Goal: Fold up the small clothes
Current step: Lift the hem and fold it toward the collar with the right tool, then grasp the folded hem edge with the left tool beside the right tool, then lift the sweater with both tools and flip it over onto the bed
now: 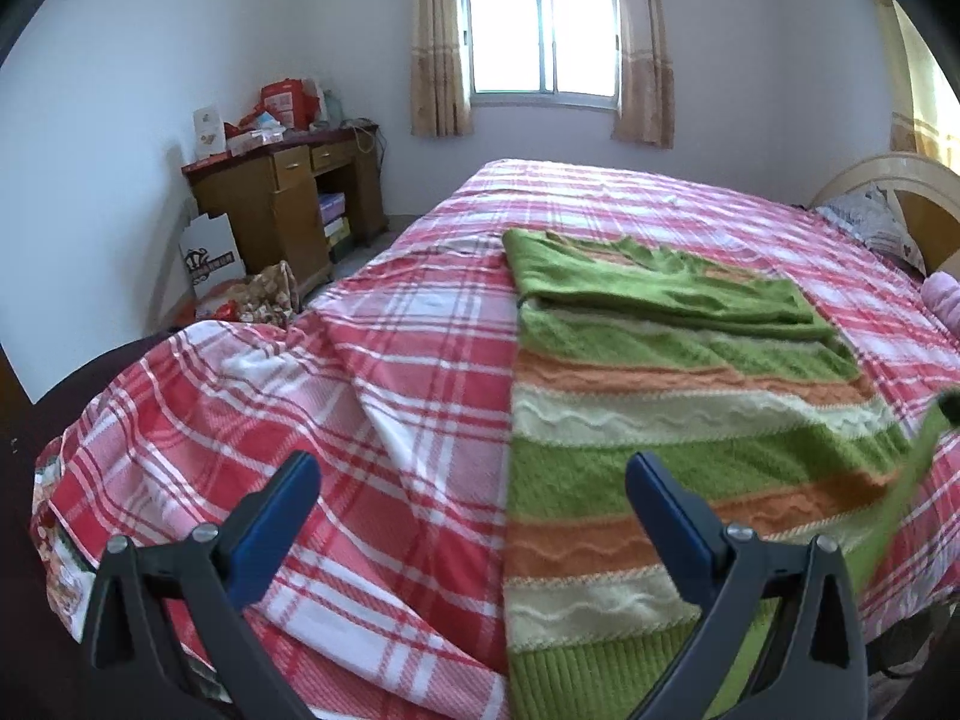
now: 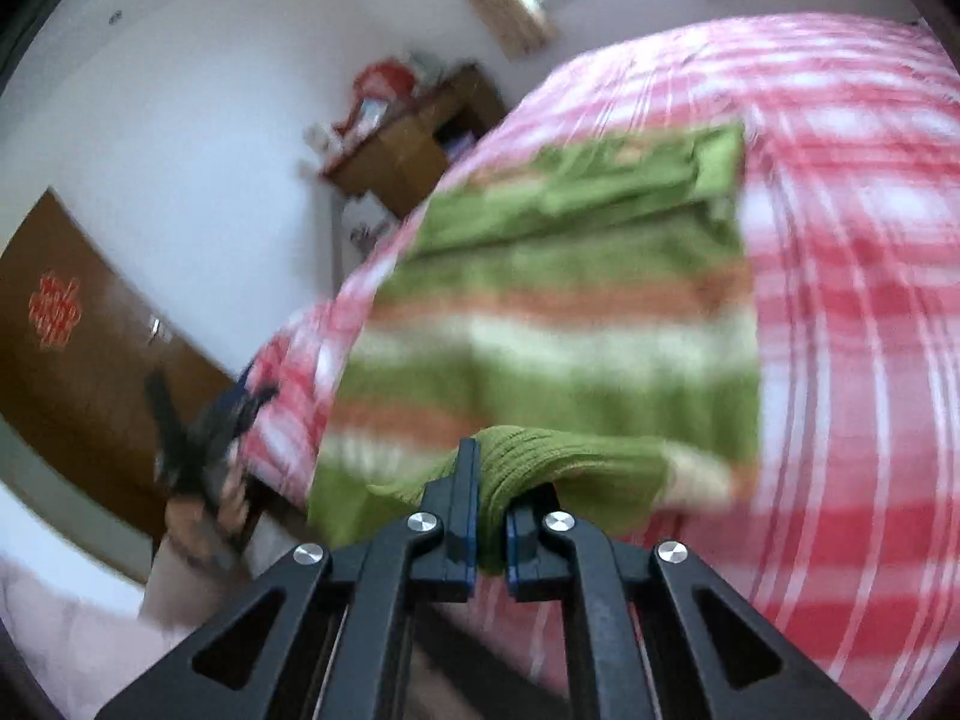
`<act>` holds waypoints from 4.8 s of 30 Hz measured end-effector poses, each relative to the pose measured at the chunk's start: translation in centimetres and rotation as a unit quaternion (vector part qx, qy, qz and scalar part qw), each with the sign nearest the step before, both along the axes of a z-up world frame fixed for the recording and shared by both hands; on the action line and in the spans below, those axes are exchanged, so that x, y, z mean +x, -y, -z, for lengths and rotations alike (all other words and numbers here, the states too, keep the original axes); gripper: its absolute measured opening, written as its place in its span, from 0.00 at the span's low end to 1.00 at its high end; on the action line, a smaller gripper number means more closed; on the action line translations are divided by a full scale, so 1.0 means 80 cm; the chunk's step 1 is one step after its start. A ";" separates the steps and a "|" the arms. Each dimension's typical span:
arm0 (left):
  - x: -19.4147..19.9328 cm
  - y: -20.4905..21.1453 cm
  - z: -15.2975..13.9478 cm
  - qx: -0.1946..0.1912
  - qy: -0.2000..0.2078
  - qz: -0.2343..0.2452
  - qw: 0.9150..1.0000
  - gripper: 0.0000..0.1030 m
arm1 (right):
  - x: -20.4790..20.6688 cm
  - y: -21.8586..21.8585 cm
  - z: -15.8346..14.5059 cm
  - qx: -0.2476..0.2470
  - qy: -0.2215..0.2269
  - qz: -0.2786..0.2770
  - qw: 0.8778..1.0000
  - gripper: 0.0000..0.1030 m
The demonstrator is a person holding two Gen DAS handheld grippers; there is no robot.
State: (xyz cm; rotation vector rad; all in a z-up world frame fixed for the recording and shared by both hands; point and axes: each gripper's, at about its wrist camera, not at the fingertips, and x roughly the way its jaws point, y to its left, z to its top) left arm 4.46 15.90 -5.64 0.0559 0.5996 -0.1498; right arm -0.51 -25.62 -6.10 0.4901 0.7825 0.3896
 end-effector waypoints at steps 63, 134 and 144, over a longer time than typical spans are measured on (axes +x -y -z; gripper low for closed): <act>0.086 0.047 0.078 -0.075 -0.111 0.136 0.982 0.59 | 0.109 0.036 0.087 0.007 -0.060 0.098 0.993 0.05; 0.099 0.046 0.011 -0.126 -0.059 0.114 0.984 0.09 | 0.056 -0.007 -0.011 -0.224 0.082 0.127 0.963 0.09; 0.162 0.069 -0.023 -0.109 -0.040 0.078 0.990 0.09 | 0.096 -0.020 -0.057 -0.267 0.139 0.163 0.939 0.09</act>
